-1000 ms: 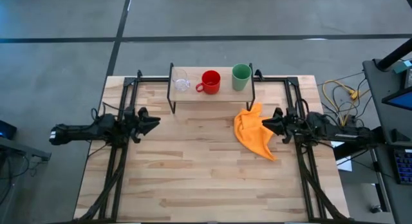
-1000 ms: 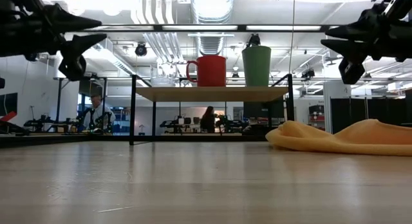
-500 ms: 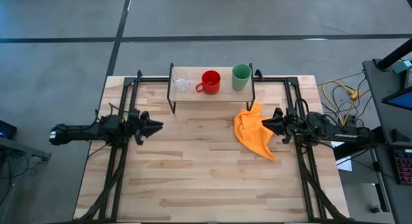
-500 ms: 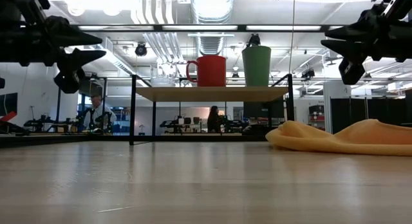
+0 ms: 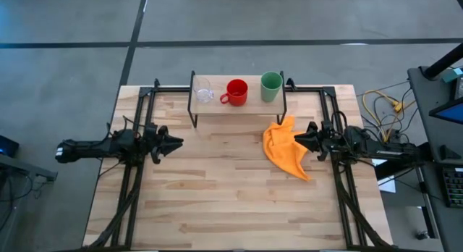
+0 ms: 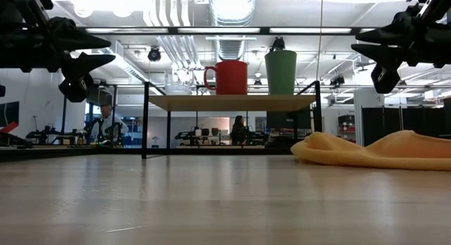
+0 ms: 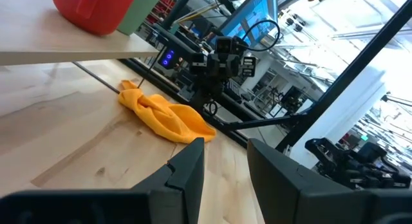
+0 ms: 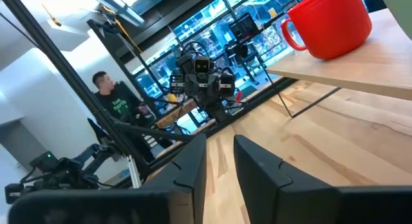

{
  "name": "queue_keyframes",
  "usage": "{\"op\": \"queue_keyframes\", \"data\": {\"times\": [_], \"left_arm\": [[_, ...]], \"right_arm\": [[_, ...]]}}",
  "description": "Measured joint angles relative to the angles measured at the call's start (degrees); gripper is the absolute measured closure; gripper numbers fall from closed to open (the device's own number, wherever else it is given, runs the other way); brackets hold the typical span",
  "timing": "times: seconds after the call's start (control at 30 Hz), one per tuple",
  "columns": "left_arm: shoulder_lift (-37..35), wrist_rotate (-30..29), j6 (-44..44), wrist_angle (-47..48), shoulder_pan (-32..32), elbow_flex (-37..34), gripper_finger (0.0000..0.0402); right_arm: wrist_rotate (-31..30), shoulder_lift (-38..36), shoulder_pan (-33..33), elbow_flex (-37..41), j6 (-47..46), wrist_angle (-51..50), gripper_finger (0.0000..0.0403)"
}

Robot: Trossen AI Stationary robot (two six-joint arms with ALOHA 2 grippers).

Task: Stack small to large cups/mugs on shelf
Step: Return to Home Position

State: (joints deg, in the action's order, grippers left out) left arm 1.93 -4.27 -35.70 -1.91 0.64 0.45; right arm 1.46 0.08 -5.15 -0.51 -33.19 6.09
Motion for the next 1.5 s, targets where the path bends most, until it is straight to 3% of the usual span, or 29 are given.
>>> {"op": "queue_keyframes", "data": {"times": [1.5], "left_arm": [[0.3,0.0,0.1,-0.6,0.0,0.1,0.0297]], "right_arm": [[0.0,0.1,0.0,0.0,0.2,0.0,0.033]]}}
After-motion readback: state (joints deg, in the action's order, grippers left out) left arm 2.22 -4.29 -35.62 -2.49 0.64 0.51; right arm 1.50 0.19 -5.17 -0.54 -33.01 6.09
